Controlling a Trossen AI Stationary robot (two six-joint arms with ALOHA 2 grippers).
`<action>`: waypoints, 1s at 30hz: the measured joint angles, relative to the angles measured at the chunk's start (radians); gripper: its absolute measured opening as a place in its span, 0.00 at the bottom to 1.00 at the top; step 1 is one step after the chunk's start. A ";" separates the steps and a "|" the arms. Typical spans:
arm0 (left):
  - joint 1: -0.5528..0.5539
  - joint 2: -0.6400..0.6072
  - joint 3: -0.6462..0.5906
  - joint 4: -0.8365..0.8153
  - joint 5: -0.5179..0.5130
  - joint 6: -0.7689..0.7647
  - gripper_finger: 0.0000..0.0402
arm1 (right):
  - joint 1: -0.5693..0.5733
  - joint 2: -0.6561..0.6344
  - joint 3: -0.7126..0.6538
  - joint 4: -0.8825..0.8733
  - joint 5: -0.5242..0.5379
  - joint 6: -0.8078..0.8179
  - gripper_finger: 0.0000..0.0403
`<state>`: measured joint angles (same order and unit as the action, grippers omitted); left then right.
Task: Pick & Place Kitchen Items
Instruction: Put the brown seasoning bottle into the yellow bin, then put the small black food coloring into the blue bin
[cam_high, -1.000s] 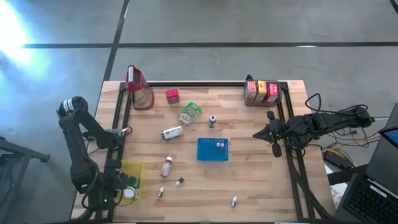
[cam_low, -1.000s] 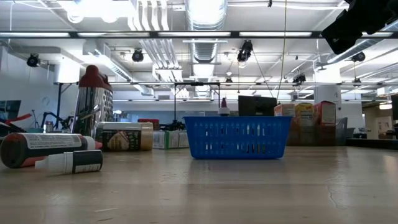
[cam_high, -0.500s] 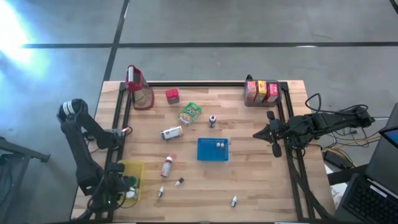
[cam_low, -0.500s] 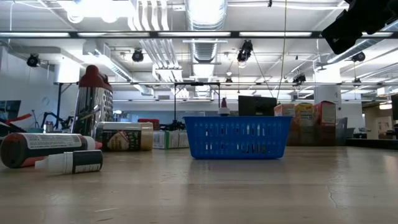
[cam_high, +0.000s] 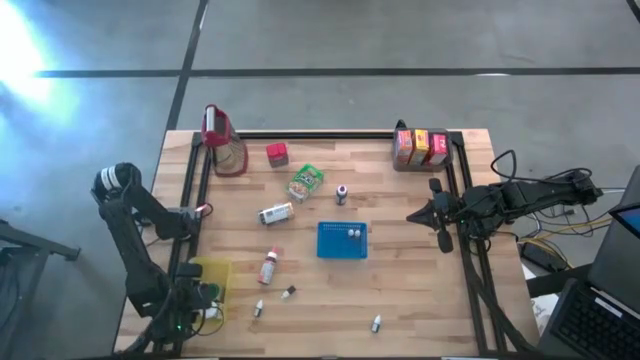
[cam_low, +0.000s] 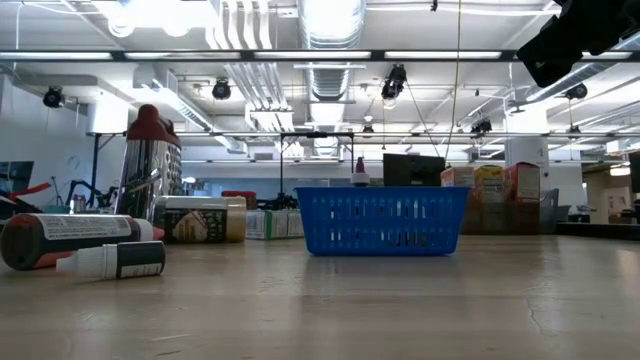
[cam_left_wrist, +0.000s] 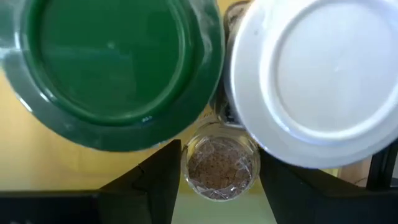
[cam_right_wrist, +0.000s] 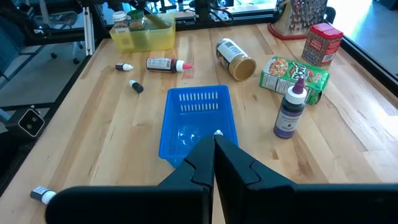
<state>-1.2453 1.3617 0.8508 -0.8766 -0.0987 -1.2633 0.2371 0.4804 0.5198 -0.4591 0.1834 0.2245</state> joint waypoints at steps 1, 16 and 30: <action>0.000 0.000 -0.001 0.003 -0.002 -0.001 0.52 | 0.000 0.000 0.000 0.000 0.000 0.000 0.02; 0.000 0.000 -0.001 0.014 -0.005 -0.010 0.53 | 0.000 0.000 0.000 0.000 0.000 0.000 0.02; 0.000 -0.006 -0.001 0.013 0.022 -0.033 0.66 | 0.000 0.000 0.000 0.000 0.000 0.000 0.02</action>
<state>-1.2449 1.3560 0.8501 -0.8639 -0.0764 -1.2962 0.2367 0.4803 0.5198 -0.4592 0.1837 0.2245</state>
